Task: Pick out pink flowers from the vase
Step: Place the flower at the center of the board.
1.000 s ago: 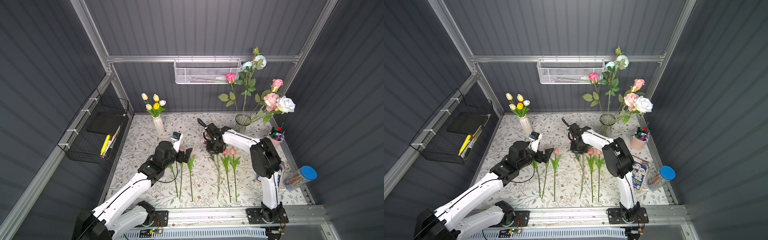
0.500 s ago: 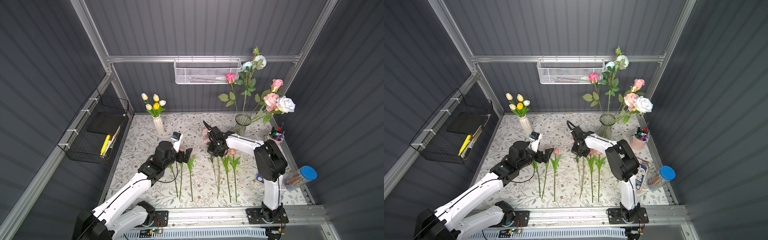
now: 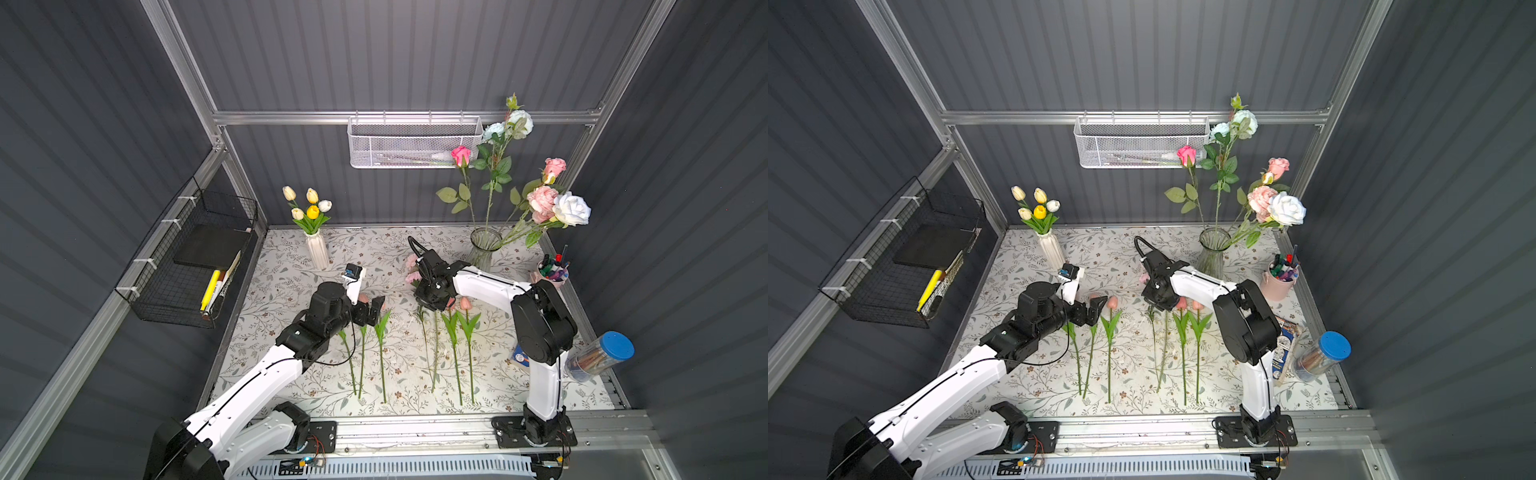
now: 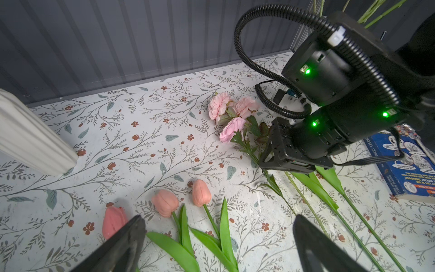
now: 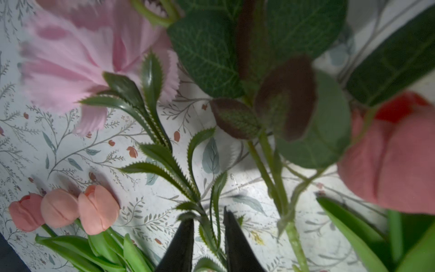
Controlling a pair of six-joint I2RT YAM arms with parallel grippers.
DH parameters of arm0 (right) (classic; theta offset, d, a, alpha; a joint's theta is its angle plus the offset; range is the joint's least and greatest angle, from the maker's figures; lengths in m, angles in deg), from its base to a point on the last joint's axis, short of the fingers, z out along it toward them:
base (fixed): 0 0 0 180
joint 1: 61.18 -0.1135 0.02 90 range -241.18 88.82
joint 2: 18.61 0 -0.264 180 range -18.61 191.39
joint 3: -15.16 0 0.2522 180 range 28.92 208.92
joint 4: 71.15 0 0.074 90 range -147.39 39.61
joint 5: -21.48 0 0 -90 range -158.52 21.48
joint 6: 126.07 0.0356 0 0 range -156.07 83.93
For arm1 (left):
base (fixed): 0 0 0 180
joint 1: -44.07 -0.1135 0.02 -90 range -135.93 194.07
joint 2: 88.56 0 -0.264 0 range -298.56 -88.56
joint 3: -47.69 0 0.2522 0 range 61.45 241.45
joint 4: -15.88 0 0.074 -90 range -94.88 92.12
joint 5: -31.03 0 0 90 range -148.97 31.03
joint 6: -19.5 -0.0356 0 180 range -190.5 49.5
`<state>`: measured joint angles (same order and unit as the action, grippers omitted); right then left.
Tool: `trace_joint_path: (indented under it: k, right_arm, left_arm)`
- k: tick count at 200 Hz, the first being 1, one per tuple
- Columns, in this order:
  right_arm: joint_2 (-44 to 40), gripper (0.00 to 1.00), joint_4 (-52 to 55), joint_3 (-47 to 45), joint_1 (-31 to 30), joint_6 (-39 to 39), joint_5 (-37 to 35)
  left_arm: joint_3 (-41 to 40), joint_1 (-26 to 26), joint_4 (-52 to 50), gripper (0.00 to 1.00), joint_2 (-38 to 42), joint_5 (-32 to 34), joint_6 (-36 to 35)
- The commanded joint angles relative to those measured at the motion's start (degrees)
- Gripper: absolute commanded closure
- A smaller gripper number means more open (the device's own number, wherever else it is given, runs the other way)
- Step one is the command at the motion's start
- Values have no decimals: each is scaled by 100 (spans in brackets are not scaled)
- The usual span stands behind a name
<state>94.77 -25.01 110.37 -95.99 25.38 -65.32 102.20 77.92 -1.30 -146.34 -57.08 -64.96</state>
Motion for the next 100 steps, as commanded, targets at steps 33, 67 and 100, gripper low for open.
trace_joint_path:
  k: [33,67,100]
  right_arm:
    - [-500,70,249,87,3,-331,-135]
    - [-1081,66,474,-148,-118,-705,-294]
    - [-1938,67,328,-733,-247,-1295,-123]
  left_arm:
    - [61,43,78,1,24,-100,-158]
    - [43,43,53,1,101,-125,-238]
    - [47,39,28,1,128,-123,-279]
